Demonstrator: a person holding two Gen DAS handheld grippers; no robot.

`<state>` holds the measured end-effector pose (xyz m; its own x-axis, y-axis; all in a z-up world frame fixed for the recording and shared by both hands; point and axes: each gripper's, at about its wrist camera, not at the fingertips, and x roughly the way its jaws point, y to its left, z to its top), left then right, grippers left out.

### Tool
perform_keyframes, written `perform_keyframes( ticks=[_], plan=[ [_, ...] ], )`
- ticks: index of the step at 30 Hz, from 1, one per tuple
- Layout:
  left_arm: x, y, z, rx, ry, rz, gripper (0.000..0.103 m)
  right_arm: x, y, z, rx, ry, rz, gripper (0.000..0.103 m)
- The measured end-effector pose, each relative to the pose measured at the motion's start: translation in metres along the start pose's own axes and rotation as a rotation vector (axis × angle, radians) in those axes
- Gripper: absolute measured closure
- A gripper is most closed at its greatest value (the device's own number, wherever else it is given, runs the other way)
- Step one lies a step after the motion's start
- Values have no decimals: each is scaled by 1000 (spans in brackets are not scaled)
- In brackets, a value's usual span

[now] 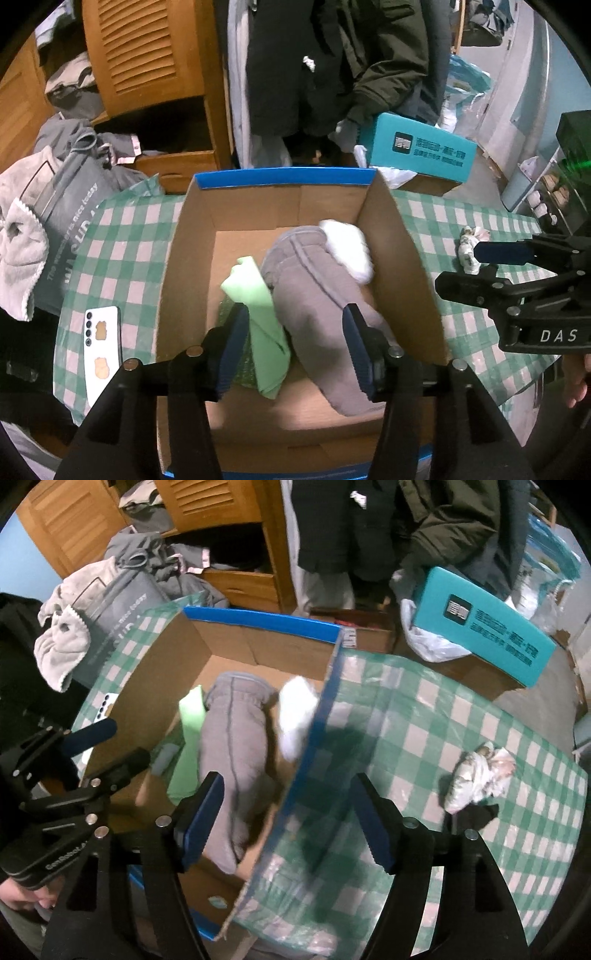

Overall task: Organize soft objects
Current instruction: 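Open both tools to drop the green cloth and striped sock into the box, then move both tools back toward the black sock and white plastic bundle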

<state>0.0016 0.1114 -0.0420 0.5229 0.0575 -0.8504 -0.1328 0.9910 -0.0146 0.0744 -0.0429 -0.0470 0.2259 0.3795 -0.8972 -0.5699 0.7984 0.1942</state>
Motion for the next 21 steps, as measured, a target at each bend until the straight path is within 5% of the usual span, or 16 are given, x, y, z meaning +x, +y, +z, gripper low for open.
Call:
perform_keyframes(
  ticks=[21],
  plan=[
    [3, -77, 8, 142, 4, -31, 35, -23, -70, -43, 121, -18, -75, 29]
  ],
)
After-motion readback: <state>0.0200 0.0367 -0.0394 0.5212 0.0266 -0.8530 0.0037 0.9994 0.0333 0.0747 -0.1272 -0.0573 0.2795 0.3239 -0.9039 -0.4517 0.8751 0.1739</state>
